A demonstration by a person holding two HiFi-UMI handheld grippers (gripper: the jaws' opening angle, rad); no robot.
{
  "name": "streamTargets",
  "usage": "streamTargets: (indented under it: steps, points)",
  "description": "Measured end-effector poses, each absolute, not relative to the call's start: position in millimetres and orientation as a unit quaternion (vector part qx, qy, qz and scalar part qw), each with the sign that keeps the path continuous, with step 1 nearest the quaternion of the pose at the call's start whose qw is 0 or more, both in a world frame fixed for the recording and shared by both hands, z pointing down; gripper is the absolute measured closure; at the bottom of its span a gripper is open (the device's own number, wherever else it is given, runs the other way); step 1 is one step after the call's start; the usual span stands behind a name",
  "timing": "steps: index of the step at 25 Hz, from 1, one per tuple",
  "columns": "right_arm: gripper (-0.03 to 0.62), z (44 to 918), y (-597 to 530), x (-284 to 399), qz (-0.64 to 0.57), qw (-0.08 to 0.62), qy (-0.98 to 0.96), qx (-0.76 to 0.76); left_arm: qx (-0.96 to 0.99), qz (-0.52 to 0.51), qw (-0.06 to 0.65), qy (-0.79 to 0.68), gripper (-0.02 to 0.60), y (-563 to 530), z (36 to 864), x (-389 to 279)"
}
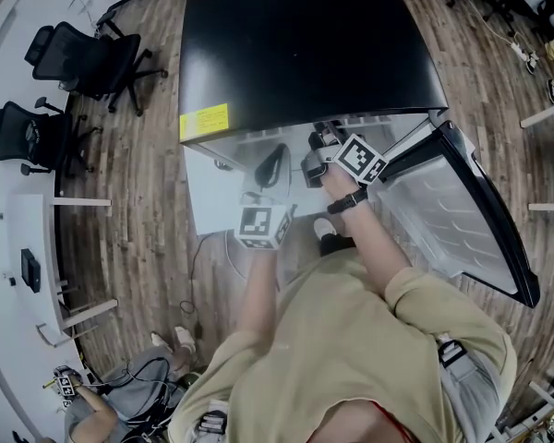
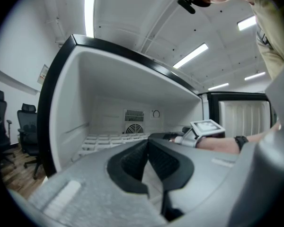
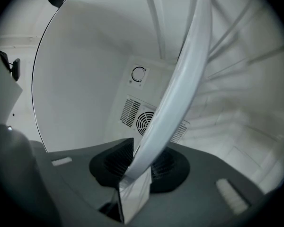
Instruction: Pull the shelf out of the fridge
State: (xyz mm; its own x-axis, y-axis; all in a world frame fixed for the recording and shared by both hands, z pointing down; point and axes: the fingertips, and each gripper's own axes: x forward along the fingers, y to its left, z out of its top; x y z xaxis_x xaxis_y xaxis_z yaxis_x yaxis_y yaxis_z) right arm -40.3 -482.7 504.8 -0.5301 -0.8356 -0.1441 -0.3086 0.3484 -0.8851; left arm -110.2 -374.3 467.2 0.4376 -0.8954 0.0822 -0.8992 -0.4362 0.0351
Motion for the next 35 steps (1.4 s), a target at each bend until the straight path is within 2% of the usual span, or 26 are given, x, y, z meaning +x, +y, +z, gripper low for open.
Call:
streamTargets:
  steps: [35]
  points:
    - [0.530, 509, -364, -23, -0.466, 0.336, 0.728, -0.374, 0.862, -0.003, 0.020, -0.507, 0.578, -271, 444, -110]
